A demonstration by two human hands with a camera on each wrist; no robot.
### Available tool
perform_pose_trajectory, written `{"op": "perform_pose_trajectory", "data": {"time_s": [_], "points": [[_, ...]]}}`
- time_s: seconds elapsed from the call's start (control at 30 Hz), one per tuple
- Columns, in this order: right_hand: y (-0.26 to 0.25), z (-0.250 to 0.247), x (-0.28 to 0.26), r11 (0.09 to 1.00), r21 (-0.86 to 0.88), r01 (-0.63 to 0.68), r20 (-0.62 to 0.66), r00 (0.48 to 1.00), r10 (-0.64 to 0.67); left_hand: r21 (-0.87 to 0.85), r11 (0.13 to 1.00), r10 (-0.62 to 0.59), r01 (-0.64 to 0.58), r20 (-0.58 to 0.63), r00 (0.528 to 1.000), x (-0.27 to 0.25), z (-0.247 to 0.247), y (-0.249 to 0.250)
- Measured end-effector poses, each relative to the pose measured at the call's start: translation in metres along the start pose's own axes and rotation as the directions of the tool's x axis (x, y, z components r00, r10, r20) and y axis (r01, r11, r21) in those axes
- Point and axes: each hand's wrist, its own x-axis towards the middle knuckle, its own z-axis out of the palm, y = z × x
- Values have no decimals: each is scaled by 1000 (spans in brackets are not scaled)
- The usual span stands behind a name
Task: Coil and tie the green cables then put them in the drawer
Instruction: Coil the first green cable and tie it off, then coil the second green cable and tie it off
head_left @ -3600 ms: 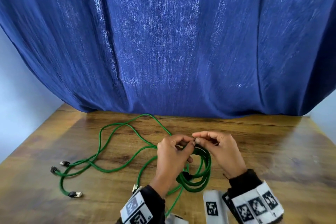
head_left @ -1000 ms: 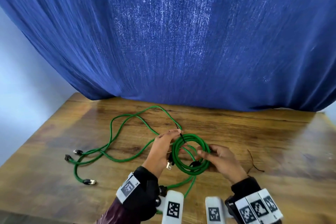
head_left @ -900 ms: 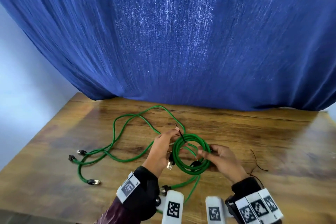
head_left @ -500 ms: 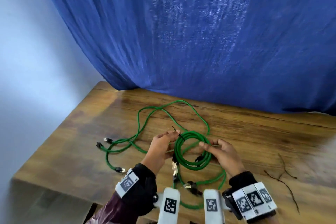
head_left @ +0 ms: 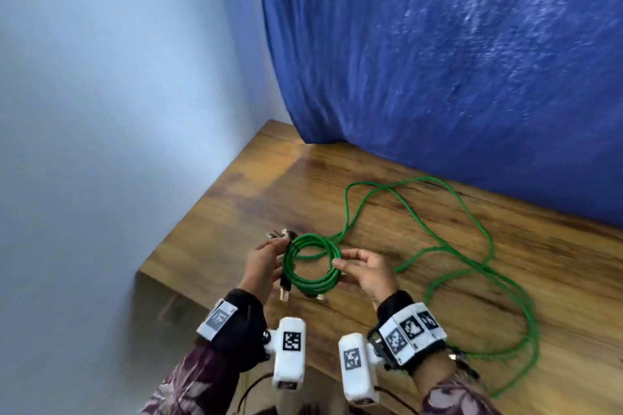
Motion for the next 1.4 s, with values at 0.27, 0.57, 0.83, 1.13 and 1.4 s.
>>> {"op": "perform_pose_trajectory", "data": {"time_s": [0.27,0.57,0.83,1.13,1.4], "points": [[32,87,25,995,-69,-68,-50,997,65,10,1000,-28,30,-161,987,32,-79,2],[58,121,37,977,-187,-98,-83,993,84,15,994,-101,107,-222,970,56,-111,-10],[48,106,22,896,-441,59,-86,990,-108,242,969,114,-45,-280,953,56,-103,-14],[10,29,-15,836,-477,271,-208,889,-408,361,827,461,-430,2,888,3,-23,15],[10,-87,-51,797,-552,244,-404,758,-512,468,717,406,-517,323,855,-24,53,-13]]}}
